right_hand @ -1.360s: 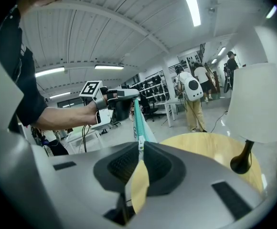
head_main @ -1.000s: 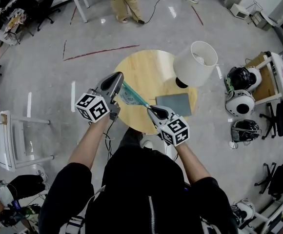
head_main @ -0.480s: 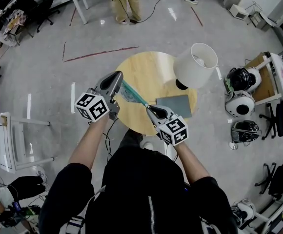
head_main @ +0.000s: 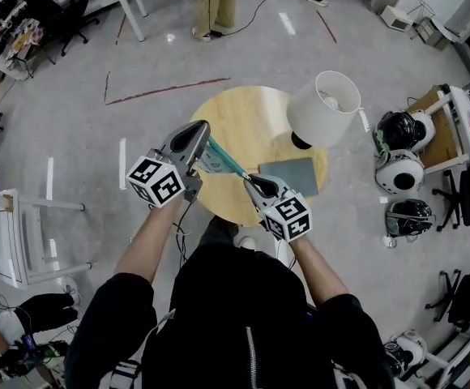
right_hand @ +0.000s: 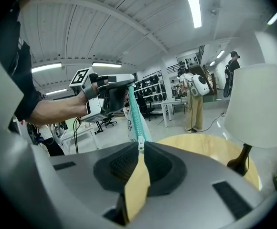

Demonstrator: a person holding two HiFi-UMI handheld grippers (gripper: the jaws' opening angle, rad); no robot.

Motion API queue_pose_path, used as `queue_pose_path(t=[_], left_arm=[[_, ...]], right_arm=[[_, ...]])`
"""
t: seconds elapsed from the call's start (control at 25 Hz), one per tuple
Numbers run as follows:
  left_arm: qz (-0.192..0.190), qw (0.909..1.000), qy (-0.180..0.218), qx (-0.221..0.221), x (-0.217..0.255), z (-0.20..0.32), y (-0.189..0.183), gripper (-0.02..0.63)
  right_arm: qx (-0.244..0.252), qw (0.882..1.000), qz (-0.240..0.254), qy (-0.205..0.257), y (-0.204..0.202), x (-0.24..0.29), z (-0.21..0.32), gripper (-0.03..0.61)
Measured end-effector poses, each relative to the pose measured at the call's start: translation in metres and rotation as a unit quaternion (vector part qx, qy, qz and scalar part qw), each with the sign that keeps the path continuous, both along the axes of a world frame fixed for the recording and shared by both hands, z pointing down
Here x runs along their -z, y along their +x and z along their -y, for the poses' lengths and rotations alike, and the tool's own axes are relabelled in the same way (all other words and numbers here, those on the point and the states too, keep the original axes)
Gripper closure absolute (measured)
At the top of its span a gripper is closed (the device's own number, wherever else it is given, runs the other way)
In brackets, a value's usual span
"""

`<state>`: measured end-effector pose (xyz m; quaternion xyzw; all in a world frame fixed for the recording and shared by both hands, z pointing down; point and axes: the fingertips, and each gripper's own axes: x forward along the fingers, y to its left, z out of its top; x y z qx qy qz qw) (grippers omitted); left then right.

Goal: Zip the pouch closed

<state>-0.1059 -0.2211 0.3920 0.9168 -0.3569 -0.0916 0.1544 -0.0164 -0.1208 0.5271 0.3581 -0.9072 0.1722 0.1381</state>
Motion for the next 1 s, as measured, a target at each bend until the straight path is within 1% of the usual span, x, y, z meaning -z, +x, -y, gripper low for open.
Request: queue_pose_path(t=[0.12, 0.24, 0.48, 0.52, 0.76, 1.0], left_arm=[[-0.003, 0.9999, 0.008, -0.007, 0.005, -0.004, 0.008, 0.598], [0.001, 0.9999, 0.015, -0.008, 0.008, -0.004, 0.013, 0.598], [0.004, 0.9998, 0.019, -0.003, 0.012, 0.0, 0.008, 0.598], [0.003, 0.9998, 0.019, -0.002, 0.012, 0.001, 0.006, 0.598], [0.001, 0.9998, 0.021, 0.003, 0.019, 0.005, 0.0, 0.598], [0.007, 0.9997, 0.021, 0.011, 0.017, 0.008, -0.005, 0.598]], right_arm=[[0.002, 1.0, 0.013, -0.012, 0.002, -0.002, 0.0, 0.535], [0.007, 1.0, 0.022, -0.02, 0.003, -0.004, 0.0, 0.509], [0.008, 1.0, 0.023, -0.012, 0.001, 0.0, -0.001, 0.495], [0.007, 1.0, 0.023, -0.009, 0.002, 0.001, -0.001, 0.497], [-0.01, 1.0, 0.023, 0.012, 0.01, 0.013, 0.007, 0.572], [-0.022, 0.998, 0.03, 0.045, 0.014, 0.032, 0.012, 0.574]])
